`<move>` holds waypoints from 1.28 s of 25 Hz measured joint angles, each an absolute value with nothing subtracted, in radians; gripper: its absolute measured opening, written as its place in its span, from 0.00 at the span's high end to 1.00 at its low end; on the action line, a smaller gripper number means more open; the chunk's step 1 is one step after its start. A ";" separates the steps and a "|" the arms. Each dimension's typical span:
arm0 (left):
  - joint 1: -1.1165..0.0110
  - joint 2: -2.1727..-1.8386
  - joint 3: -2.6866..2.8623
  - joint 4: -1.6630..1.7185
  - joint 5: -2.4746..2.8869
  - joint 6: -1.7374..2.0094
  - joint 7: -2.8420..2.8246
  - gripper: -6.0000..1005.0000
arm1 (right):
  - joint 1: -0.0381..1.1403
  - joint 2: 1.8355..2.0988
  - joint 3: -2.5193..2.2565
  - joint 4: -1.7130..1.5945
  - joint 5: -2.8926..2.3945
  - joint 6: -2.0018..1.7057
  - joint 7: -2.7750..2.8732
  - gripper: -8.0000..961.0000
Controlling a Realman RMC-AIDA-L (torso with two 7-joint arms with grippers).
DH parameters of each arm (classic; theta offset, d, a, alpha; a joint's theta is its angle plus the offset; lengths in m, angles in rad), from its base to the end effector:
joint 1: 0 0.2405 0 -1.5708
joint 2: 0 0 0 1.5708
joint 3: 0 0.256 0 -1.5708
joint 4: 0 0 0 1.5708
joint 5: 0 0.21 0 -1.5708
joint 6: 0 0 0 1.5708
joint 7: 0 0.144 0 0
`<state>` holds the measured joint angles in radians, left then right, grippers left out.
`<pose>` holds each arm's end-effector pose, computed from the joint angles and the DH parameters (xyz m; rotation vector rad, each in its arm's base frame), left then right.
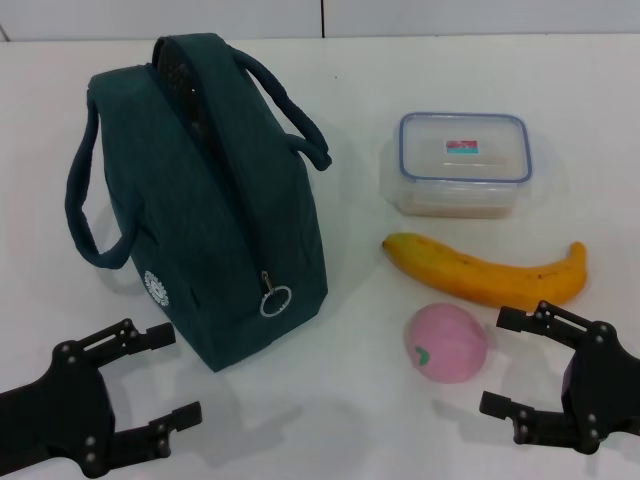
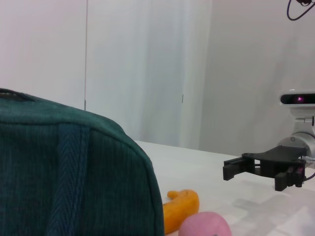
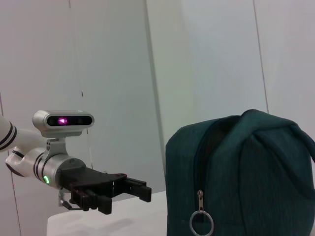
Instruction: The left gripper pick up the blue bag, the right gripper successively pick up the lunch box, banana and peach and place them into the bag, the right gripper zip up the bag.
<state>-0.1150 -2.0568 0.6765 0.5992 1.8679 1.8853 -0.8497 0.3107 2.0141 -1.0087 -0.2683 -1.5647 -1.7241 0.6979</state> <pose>-0.3324 0.1791 0.0156 -2.6217 -0.3420 -0.9073 0.3015 0.2215 -0.0313 -2.6588 0.2646 1.0288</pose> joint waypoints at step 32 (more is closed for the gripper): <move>-0.370 -1.897 0.473 0.840 1.897 1.819 -2.254 0.19 | 0.312 2.017 -1.007 -0.262 -1.565 -1.723 0.700 0.09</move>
<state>-0.3704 -1.8970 0.4727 0.8404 1.8975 1.8188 -2.2538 0.3123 2.0173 -1.0066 -0.2622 -1.5645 -1.7233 0.6995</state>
